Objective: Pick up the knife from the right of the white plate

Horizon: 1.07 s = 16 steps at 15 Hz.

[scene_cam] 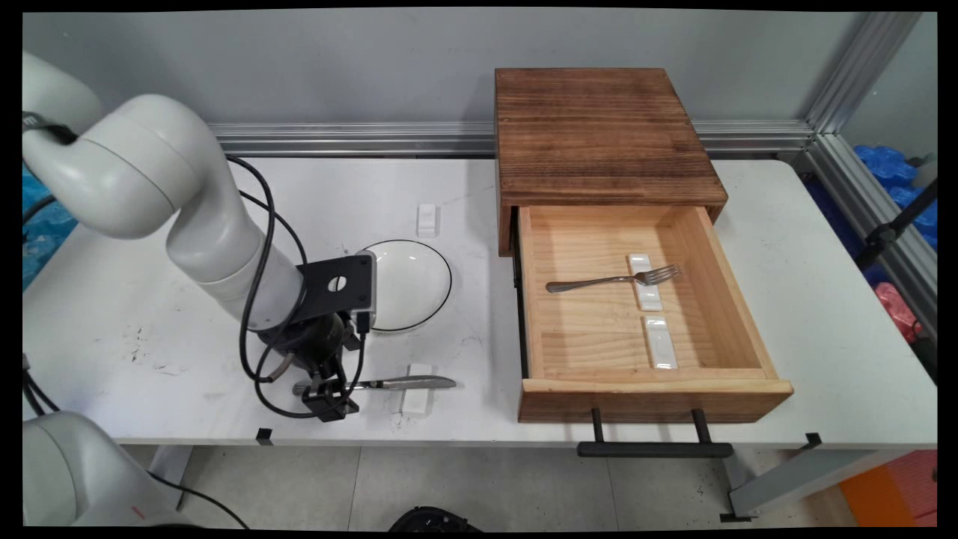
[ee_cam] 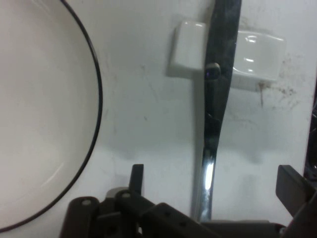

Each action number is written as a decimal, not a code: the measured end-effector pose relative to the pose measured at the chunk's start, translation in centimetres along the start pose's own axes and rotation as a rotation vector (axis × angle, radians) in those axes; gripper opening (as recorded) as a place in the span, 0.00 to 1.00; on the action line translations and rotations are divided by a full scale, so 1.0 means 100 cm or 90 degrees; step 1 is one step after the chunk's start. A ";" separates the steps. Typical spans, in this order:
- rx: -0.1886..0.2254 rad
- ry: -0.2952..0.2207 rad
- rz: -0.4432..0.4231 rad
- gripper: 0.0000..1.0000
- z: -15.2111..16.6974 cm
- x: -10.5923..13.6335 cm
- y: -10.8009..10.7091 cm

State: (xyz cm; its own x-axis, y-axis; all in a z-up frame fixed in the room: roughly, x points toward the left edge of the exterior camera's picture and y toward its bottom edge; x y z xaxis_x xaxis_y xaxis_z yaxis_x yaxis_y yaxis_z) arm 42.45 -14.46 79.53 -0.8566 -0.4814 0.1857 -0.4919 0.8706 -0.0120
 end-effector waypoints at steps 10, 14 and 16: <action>-0.004 0.012 -0.002 1.00 0.013 0.001 -0.006; -0.005 0.018 -0.002 1.00 0.016 0.001 -0.008; -0.005 0.021 -0.001 1.00 0.018 0.001 -0.009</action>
State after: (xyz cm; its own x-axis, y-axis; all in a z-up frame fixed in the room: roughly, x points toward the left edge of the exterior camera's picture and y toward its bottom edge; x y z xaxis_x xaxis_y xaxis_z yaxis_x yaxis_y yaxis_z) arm 42.48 -15.46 77.84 -0.8504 -0.4788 0.2182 -0.4915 0.8709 -0.0047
